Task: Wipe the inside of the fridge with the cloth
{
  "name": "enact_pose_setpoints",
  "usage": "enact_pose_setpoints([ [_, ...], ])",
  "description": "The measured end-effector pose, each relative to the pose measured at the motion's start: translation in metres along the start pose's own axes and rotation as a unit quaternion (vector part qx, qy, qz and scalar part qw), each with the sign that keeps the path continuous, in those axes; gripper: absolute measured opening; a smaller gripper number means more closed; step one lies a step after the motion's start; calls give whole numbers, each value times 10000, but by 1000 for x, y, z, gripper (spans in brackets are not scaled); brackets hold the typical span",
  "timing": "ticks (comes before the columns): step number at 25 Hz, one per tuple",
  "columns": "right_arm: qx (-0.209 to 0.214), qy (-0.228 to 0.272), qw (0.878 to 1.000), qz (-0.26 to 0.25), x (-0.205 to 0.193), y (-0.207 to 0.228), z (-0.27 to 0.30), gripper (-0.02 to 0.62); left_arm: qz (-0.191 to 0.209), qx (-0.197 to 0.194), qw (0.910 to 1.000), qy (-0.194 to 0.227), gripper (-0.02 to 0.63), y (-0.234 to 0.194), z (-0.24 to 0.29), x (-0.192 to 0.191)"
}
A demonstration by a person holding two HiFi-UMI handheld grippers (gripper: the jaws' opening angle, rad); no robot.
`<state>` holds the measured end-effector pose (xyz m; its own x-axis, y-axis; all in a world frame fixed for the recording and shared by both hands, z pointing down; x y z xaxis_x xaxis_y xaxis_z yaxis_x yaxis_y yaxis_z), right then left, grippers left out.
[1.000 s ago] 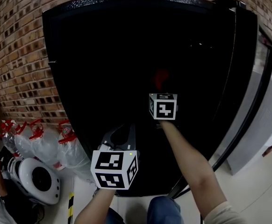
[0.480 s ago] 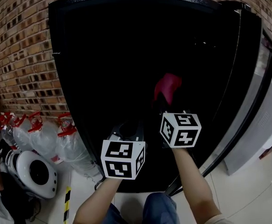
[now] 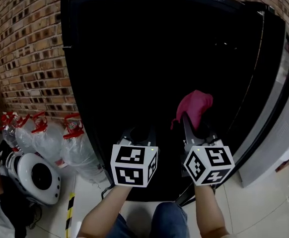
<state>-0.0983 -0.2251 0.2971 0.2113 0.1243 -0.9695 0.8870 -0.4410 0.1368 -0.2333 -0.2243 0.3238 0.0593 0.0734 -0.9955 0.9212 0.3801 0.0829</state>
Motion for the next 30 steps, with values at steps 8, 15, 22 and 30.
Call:
enact_pose_setpoints([
  [8,858,176,9962,35,-3,-48,0,60,55,289,9994,175,15,-13,-39,0],
  [15,2176,-112,9759,-137,-47,-130,20,60,152,900,9957,180,15,-42,-93,-8],
  [22,2601,-563,9639,-40,-82,-160,40,60,392,1234,9913,222,15,-51,-110,-6],
  [30,2669,-779,9599,-360,-86,-162,81,60,522,1314,9899,123,15,-56,-109,-9],
])
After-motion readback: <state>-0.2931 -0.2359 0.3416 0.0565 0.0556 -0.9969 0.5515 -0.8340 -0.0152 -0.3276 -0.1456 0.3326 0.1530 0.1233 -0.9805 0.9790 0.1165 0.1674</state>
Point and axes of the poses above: the fingertips, and each gripper's own axes: z forward along the fingers, y to its right, x out of its top, the point moved 5 cm from there along -z, backward along the fingers, and after that the axes turned 8 degrees about z, right-handed, at the moved point
